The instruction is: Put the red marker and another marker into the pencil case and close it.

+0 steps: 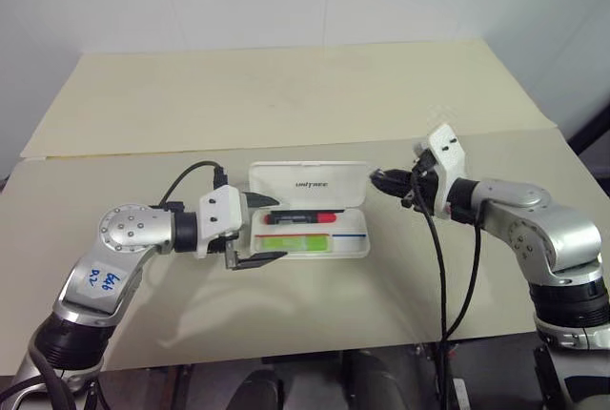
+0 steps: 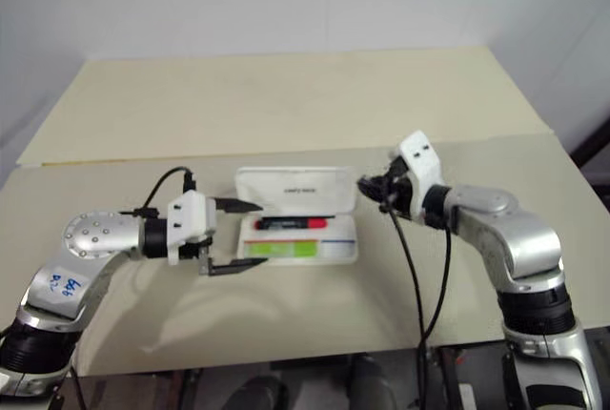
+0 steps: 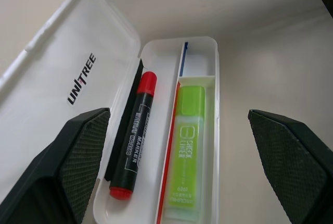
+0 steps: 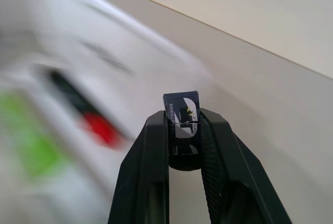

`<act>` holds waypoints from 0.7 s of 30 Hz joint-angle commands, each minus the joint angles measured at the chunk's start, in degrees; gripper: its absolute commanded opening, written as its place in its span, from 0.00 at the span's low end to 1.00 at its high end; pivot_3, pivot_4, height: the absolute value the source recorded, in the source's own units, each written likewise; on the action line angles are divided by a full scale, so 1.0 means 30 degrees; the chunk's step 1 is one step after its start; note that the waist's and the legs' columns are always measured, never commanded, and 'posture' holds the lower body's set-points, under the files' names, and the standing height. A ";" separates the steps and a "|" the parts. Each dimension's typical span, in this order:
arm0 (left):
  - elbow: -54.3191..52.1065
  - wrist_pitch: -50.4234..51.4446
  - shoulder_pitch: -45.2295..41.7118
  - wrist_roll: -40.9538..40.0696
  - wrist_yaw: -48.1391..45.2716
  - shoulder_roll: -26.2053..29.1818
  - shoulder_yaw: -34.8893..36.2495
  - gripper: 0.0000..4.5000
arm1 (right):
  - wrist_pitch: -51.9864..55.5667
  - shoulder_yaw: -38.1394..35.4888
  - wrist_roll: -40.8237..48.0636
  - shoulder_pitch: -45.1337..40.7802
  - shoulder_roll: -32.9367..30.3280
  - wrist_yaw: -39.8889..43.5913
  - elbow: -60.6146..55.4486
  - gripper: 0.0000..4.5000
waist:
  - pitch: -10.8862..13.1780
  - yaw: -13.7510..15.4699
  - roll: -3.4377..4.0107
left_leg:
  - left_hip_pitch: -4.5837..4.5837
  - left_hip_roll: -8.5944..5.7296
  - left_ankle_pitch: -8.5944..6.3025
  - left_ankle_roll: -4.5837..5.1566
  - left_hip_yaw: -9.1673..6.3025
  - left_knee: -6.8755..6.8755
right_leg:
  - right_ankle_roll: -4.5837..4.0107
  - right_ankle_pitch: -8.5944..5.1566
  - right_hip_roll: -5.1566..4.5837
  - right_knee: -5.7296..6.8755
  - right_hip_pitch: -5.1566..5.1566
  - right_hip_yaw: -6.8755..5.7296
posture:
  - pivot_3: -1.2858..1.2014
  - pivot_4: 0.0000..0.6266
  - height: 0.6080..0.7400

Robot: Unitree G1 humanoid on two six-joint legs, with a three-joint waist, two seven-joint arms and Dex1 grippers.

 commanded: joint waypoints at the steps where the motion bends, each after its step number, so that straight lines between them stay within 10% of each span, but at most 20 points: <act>1: -0.0889 -0.0107 0.0272 -0.0081 0.0312 0.0087 0.0268 1.00 | -0.1036 -0.0552 0.1334 0.0147 -0.0298 0.2269 -0.0912 0.15 | 0.0000 -0.0013 0.0000 | 0.0000 -0.0003 -0.0003 0.0006 0.0009 0.0000 | 0.0000 0.0000 -0.0006 -0.0003 0.0000 0.0000 | 0.52 0.24 1.00; 10: -0.0983 -0.0140 0.0468 0.0089 0.0603 -0.0026 -0.0075 1.00 | -0.5167 0.1581 -0.0855 0.1742 -0.3076 0.7683 -0.0044 0.15 | 0.0000 0.0016 -0.0001 | 0.0009 -0.0001 -0.0014 0.0012 0.0034 0.0004 | 0.0001 0.0000 -0.0009 -0.0008 -0.0001 -0.0012 | 0.52 0.24 1.00; 21: -0.0251 -0.0381 -0.0553 0.0809 0.0864 -0.0872 -0.1353 1.00 | -0.9362 0.3539 -0.3771 0.0765 -0.1590 0.9081 0.3569 0.15 | 0.0000 -0.0056 -0.0001 | 0.0014 0.0000 -0.0005 -0.0006 0.0048 0.0013 | 0.0004 0.0003 -0.0009 0.0012 -0.0013 0.0000 | 0.52 0.24 1.00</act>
